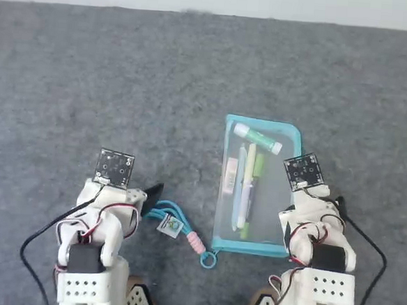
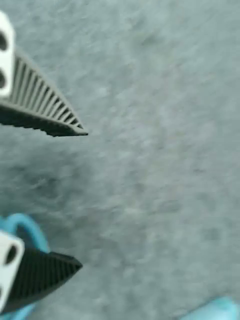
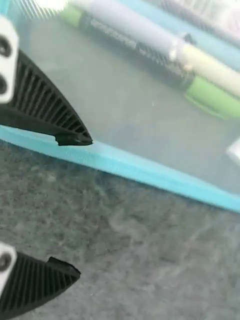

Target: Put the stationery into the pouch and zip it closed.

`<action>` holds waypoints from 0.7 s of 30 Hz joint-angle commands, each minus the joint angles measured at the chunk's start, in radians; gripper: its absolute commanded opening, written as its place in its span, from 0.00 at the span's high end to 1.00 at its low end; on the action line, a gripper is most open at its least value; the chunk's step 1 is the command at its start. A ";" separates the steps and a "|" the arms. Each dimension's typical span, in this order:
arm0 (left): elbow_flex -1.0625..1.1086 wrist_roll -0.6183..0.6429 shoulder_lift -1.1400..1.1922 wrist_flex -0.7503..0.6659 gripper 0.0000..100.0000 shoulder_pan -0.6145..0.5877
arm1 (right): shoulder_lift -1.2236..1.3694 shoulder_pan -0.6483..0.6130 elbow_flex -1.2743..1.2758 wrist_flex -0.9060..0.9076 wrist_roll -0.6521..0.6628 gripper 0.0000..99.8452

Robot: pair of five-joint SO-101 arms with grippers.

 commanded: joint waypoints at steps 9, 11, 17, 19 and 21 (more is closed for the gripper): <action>-0.007 0.014 -0.023 0.153 0.65 0.002 | -0.021 0.105 0.183 -0.280 0.012 0.65; -0.007 0.014 -0.023 0.153 0.65 0.002 | -0.021 0.125 0.183 -0.278 0.012 0.65; -0.007 0.014 -0.023 0.153 0.65 0.002 | -0.021 0.131 0.183 -0.278 0.012 0.65; -0.007 0.014 -0.023 0.153 0.65 0.002 | -0.021 0.131 0.183 -0.278 0.012 0.65; -0.007 0.014 -0.023 0.153 0.65 0.002 | -0.021 0.131 0.183 -0.278 0.012 0.65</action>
